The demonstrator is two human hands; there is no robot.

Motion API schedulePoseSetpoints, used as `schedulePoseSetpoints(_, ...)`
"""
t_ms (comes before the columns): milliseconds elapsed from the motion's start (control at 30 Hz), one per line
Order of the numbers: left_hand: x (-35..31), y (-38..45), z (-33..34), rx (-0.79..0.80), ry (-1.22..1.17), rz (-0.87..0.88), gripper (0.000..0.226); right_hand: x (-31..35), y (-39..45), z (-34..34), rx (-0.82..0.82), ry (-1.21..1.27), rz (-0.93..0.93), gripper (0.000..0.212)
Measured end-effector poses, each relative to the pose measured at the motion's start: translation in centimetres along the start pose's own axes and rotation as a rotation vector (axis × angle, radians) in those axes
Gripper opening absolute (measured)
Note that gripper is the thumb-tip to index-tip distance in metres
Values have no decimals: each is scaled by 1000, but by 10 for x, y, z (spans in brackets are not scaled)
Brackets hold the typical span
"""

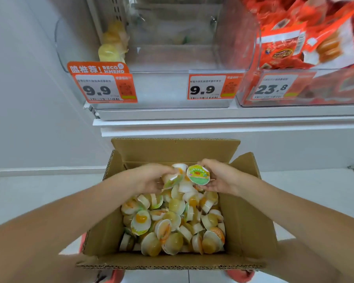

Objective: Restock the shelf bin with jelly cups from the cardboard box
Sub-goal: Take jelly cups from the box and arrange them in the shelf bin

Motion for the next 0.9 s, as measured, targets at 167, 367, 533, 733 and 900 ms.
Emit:
schedulePoseSetpoints(167,-61,-102,5,197,-463,116,33,132,-73,42,218,-25,-527,36)
schedulePoseSetpoints(367,-96,-155,30,403,-739,373,51,202,-138,70,219,-284,-995,53)
schedulePoseSetpoints(533,-97,-163,27,455,-649,466,57,209,-139,84,262,-351,-1034,52)
schedulePoseSetpoints(733,-105,-174,27,614,-680,511,85,214,-141,88,336,-410,-1035,60)
schedulePoseSetpoints(900,-101,-171,22,522,-632,495,75,216,-142,97,382,-528,-1059,64)
Point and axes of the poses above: each hand's wrist, its own y-axis towards the middle knuckle, its own z-axis out of the palm, x = y × z, the point moved 10 cm from there along y, towards the middle knuckle, and after that the axes turned 9 degrees about -z, right-handed, at the moved point
